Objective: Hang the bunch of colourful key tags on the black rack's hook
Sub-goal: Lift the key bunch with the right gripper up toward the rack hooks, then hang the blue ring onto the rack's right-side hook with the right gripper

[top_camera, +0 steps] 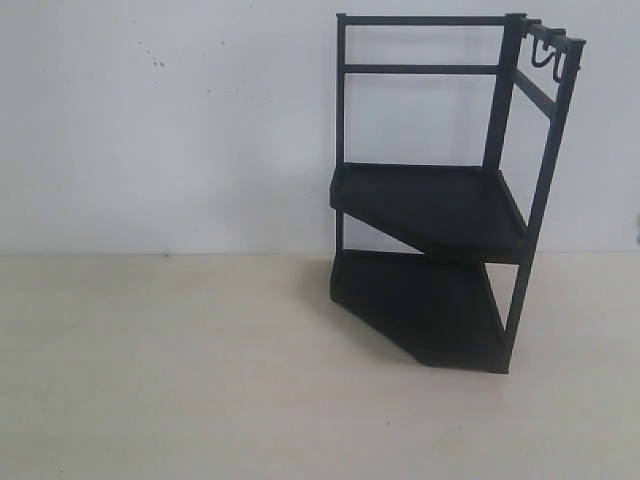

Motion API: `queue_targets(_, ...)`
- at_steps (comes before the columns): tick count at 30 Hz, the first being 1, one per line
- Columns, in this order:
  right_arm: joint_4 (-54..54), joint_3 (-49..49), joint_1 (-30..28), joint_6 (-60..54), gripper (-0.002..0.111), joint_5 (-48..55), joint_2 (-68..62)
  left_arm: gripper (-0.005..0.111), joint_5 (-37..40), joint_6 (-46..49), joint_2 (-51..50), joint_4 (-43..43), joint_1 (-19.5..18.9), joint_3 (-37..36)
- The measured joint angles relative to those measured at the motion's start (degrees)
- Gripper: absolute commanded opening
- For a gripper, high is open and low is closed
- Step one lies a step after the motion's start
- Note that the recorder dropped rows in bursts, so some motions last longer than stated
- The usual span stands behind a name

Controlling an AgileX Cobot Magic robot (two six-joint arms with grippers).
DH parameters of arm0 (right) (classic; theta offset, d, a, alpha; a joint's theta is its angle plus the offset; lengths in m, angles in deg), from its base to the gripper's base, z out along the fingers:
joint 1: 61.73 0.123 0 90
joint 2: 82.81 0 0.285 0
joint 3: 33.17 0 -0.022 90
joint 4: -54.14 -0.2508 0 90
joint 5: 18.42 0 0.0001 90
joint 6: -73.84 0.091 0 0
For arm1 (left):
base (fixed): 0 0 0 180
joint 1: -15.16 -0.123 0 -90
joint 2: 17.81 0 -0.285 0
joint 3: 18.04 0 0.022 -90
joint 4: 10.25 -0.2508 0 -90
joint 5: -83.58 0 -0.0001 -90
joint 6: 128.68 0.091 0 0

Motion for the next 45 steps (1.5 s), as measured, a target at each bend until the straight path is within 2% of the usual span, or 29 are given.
queue_targets(4, 7.01, 0.00, -1.51, 6.09, 0.000, -0.44, 0.00, 0.004, 0.00, 0.00, 0.00, 0.00, 0.00, 0.00)
queue_targets(6, 10.08, 0.26, -4.55, 9.97, 0.000, -0.69, 0.00, 0.004, 0.00, 0.00, 0.00, 0.00, 0.00, 0.00)
queue_targets(9, 10.81, 1.56, -12.28, 10.76, 0.000, -1.55, -0.35, 0.004, 0.00, 0.00, 0.00, 0.00, 0.00, 0.00)
queue_targets(11, 7.71, 2.63, -17.40, 9.02, 0.000, -2.82, -1.53, 0.004, 0.00, 0.00, 0.00, 0.00, 0.00, 0.00)
queue_targets(13, 0.02, 3.61, -22.38, 3.75, 0.000, -5.63, -3.94, 0.004, 0.00, 0.00, 0.00, 0.00, 0.00, 0.00)
queue_targets(15, -12.48, 4.44, -25.14, -7.37, 0.000, -8.91, -7.35, 0.004, 0.00, 0.00, 0.00, 0.00, 0.00, 0.00)
queue_targets(18, -34.27, 6.33, -25.68, -30.59, 0.000, -10.09, -13.46, 0.004, 0.00, 0.00, 0.00, 0.00, 0.00, 0.00)
queue_targets(20, -47.37, 7.93, -25.68, -40.83, 0.000, -9.77, -17.36, 0.004, 0.00, 0.00, 0.00, 0.00, 0.00, 0.00)
queue_targets(23, -55.51, 11.38, -25.68, -47.65, 0.000, -10.34, -22.62, 0.004, 0.00, 0.00, 0.00, 0.00, 0.00, 0.00)
queue_targets(34, -59.40, 27.35, -25.68, -51.47, 0.000, -7.70, -31.56, 0.004, 0.00, 0.00, 0.00, 0.00, 0.00, 0.00)
queue_targets(40, -61.35, 29.84, -23.31, -59.84, 0.000, -4.68, -31.56, 0.004, 0.00, 0.00, 0.00, 0.00, 0.00, 0.00)
queue_targets(45, -61.96, 29.86, -21.17, -62.31, 0.000, -3.67, -31.66, 0.004, 0.00, 0.00, 0.00, 0.00, 0.00, 0.00)
